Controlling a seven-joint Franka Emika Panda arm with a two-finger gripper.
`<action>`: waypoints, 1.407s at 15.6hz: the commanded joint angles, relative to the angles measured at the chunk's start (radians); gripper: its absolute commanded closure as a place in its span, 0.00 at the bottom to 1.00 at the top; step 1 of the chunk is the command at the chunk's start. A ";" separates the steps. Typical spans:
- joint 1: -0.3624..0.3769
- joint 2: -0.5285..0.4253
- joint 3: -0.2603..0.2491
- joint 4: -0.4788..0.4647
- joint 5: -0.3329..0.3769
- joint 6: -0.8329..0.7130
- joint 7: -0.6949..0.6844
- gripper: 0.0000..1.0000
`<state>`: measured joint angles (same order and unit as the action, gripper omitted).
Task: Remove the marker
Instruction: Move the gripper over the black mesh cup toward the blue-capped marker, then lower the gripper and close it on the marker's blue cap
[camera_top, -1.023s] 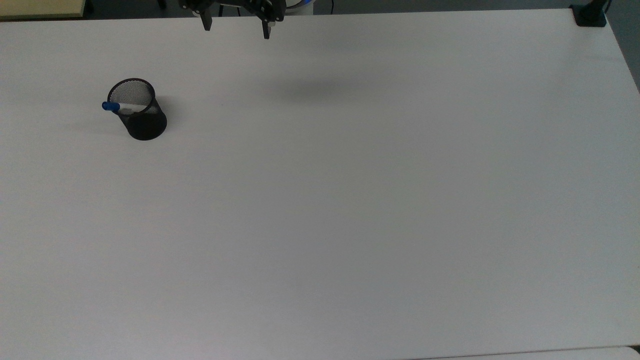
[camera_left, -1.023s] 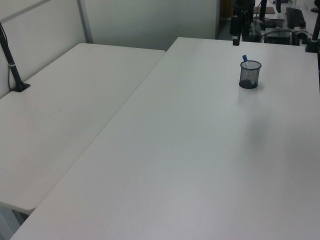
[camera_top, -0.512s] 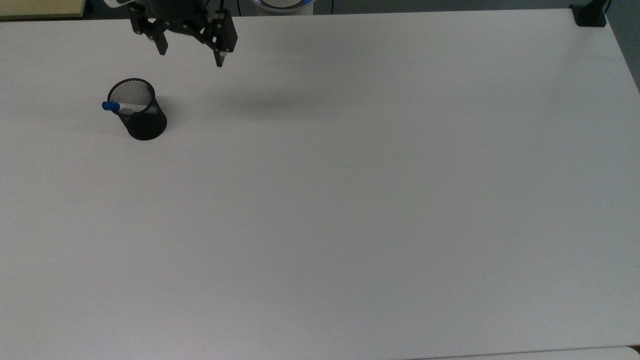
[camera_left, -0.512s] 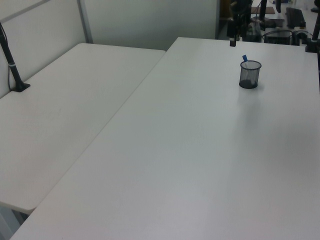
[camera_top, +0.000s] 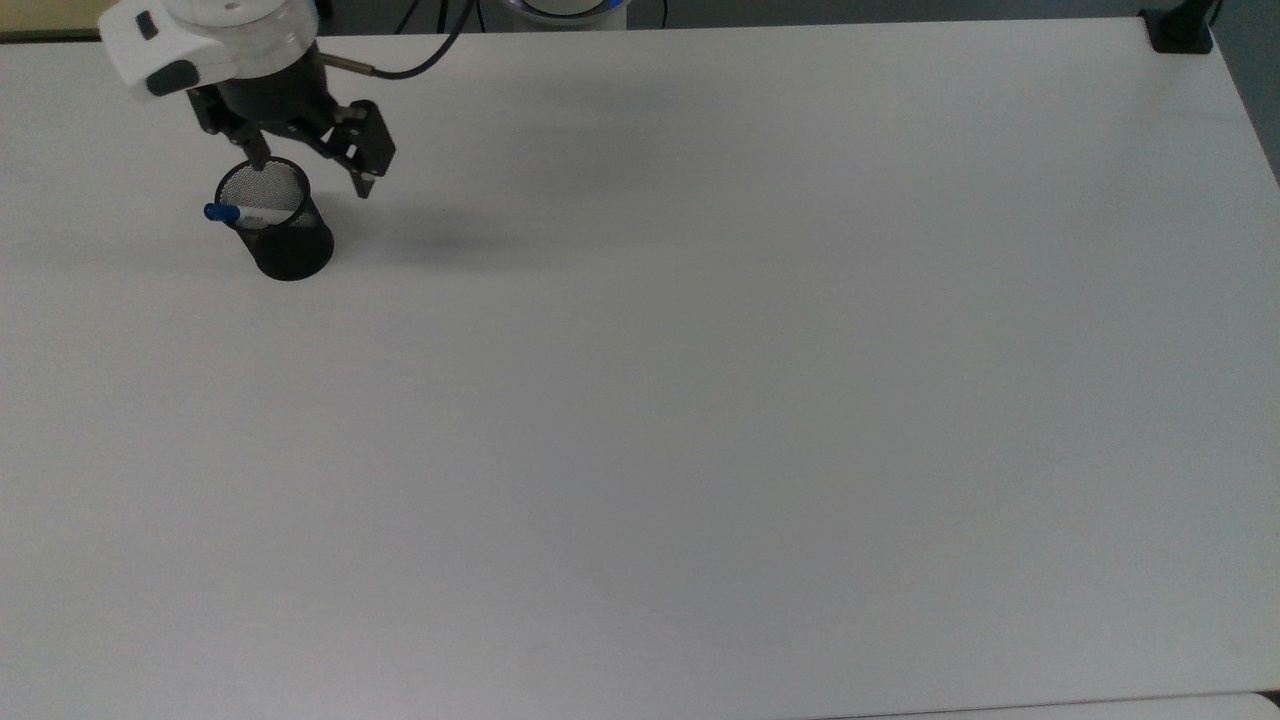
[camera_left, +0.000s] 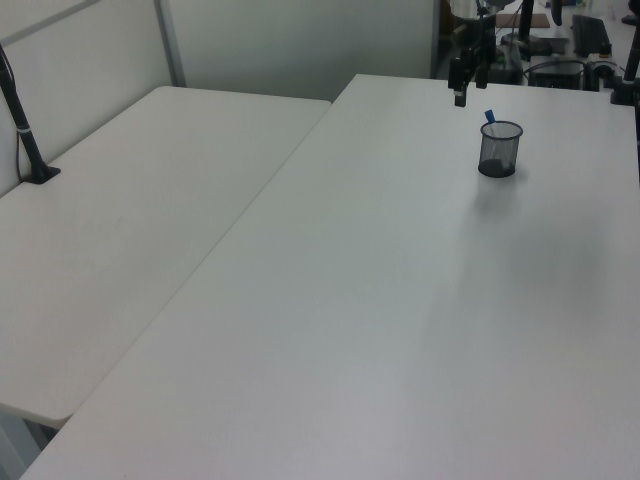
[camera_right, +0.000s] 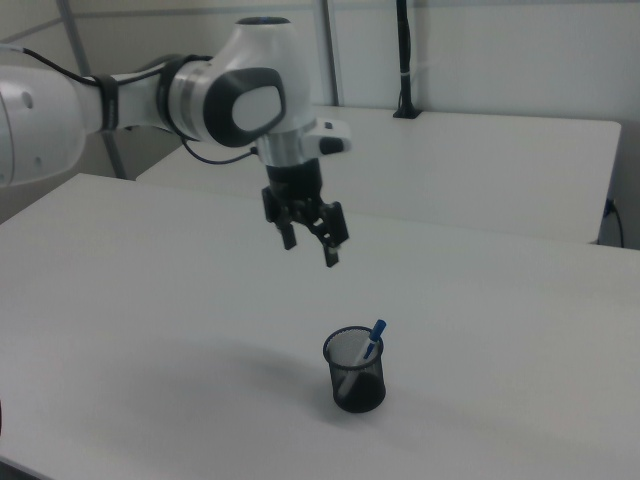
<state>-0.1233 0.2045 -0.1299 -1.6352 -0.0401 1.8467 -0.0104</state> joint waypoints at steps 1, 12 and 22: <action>-0.096 0.024 0.003 0.012 0.009 0.057 -0.054 0.07; -0.205 0.139 0.003 0.008 0.016 0.141 -0.039 0.28; -0.193 0.150 0.016 0.011 0.019 0.129 -0.039 0.64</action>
<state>-0.3220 0.3618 -0.1158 -1.6269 -0.0364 1.9788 -0.0577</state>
